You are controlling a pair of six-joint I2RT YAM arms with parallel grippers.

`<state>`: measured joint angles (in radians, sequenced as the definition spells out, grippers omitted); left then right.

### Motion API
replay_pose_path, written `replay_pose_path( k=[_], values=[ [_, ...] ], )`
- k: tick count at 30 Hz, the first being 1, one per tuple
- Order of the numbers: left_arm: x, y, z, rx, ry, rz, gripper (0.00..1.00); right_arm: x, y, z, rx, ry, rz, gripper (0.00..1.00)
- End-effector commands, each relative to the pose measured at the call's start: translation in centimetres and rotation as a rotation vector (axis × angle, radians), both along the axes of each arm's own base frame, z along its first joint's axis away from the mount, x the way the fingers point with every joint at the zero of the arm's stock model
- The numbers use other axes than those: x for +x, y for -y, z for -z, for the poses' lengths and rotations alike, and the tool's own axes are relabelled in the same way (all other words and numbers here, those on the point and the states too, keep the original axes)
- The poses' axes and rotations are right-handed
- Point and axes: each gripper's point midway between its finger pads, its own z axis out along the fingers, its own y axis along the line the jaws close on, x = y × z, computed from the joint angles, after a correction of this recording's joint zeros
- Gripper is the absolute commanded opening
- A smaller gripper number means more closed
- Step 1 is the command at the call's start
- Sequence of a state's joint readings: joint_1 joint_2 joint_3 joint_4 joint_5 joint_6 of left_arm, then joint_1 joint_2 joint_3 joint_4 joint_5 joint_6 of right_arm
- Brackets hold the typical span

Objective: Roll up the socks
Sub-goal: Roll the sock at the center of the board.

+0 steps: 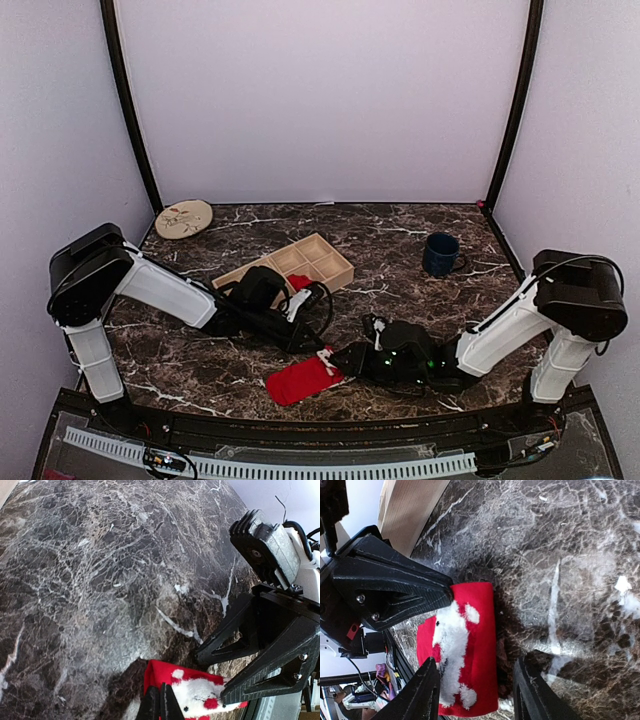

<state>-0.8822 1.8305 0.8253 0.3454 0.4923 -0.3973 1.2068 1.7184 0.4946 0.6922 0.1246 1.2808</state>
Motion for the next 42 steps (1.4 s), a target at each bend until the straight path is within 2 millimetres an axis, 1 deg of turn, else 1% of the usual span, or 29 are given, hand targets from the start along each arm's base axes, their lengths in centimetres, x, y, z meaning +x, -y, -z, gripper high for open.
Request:
replay_pose_path(
  k=[1, 6, 12, 26, 32, 42],
  values=[
    [0.0, -0.4, -1.3, -0.006, 0.052, -0.005, 0.0, -0.2, -0.8, 0.0, 0.031, -0.035, -0.013, 0.47],
    [0.1, -0.5, -1.3, -0.002, 0.061, -0.01, 0.0, -0.7, -0.9, 0.8, 0.013, -0.064, -0.037, 0.47],
    [0.2, -0.6, -1.2, 0.004, 0.073, -0.018, 0.0, -1.0, -1.3, 1.3, -0.008, -0.083, -0.061, 0.47],
    [0.2, -0.8, -1.0, 0.017, 0.076, -0.023, 0.0, -1.7, -1.1, 3.1, -0.081, -0.127, -0.089, 0.45],
    [0.0, -0.8, -0.9, 0.018, 0.072, -0.022, 0.0, -2.0, -0.7, 3.8, -0.107, -0.139, -0.094, 0.41],
    [-0.1, -1.0, -1.0, 0.016, 0.071, -0.034, 0.0, -2.8, -1.0, 4.8, -0.124, -0.16, -0.128, 0.27]
  ],
)
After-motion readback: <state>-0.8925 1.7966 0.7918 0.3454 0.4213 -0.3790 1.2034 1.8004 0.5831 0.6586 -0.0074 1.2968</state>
